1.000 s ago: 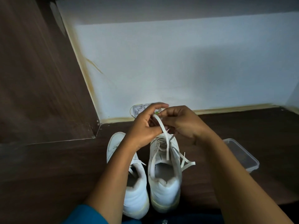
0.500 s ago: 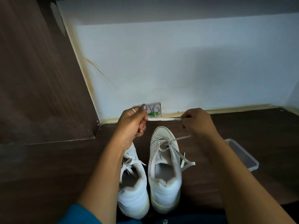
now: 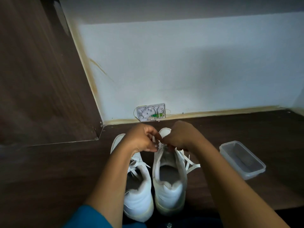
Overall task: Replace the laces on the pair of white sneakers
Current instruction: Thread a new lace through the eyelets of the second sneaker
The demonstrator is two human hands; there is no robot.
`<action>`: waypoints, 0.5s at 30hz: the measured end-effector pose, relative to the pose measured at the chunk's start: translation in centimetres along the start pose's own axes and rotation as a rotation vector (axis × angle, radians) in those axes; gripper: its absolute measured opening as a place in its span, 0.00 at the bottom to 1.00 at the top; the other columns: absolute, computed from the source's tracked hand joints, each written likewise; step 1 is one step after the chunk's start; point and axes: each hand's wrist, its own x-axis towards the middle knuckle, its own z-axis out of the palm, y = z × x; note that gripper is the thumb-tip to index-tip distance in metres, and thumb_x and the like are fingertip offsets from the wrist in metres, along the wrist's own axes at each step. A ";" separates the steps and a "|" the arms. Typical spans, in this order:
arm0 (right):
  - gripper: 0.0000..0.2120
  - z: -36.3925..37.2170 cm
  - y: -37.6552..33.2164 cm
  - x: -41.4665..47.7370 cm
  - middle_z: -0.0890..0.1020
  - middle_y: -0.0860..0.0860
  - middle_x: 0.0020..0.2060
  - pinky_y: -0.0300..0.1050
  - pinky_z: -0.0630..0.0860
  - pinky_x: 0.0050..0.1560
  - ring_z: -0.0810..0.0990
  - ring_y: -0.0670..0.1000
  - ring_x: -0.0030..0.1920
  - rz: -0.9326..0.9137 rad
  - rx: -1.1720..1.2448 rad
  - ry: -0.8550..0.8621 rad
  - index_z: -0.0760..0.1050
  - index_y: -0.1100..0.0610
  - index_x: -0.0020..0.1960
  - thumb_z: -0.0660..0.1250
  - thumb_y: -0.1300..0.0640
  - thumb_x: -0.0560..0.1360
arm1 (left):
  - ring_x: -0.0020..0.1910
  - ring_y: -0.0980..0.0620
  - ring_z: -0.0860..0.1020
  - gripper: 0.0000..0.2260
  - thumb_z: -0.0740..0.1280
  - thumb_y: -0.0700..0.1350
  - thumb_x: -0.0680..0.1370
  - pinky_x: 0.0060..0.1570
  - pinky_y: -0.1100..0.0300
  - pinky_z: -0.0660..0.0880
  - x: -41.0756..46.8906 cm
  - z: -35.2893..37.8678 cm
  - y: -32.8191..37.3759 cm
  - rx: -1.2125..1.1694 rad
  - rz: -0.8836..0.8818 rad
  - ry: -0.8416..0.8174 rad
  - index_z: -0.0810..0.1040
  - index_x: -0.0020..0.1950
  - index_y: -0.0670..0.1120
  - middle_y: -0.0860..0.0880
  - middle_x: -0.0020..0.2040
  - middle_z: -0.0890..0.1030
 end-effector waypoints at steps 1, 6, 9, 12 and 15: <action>0.14 0.3 0.1 0.3 0.81 0.50 0.25 0.33 0.66 0.23 0.70 0.42 0.17 0.013 -0.004 -0.003 0.79 0.58 0.27 0.68 0.53 0.69 | 0.31 0.53 0.77 0.16 0.66 0.22 0.69 0.33 0.62 0.80 0.1 0.3 -0.2 0.022 0.002 0.006 0.77 0.38 0.43 0.43 0.35 0.74; 0.09 0.8 0.3 0.8 0.82 0.57 0.31 0.40 0.68 0.33 0.74 0.49 0.30 0.022 0.018 -0.111 0.79 0.60 0.30 0.71 0.61 0.68 | 0.33 0.50 0.77 0.15 0.65 0.23 0.70 0.32 0.61 0.80 0.8 0.9 -0.4 -0.009 -0.025 0.083 0.76 0.36 0.42 0.43 0.35 0.73; 0.10 0.8 1.1 0.9 0.69 0.55 0.26 0.37 0.59 0.23 0.63 0.49 0.22 0.063 0.064 -0.127 0.73 0.62 0.30 0.71 0.63 0.67 | 0.32 0.52 0.79 0.13 0.66 0.24 0.71 0.35 0.59 0.81 0.7 0.8 -0.6 0.008 -0.043 0.050 0.76 0.37 0.42 0.43 0.33 0.75; 0.08 0.9 1.6 1.1 0.67 0.58 0.33 0.38 0.59 0.26 0.60 0.50 0.25 0.099 0.139 -0.149 0.79 0.67 0.41 0.73 0.63 0.64 | 0.32 0.52 0.78 0.12 0.67 0.25 0.70 0.34 0.60 0.81 0.7 0.8 -0.5 0.057 -0.032 0.073 0.76 0.36 0.41 0.44 0.32 0.75; 0.21 1.0 2.2 1.5 0.68 0.58 0.35 0.38 0.62 0.27 0.61 0.50 0.25 0.096 0.168 -0.184 0.77 0.73 0.52 0.73 0.62 0.64 | 0.32 0.51 0.79 0.12 0.68 0.25 0.70 0.36 0.58 0.81 0.9 0.7 -0.6 0.113 -0.010 0.087 0.76 0.36 0.42 0.42 0.34 0.76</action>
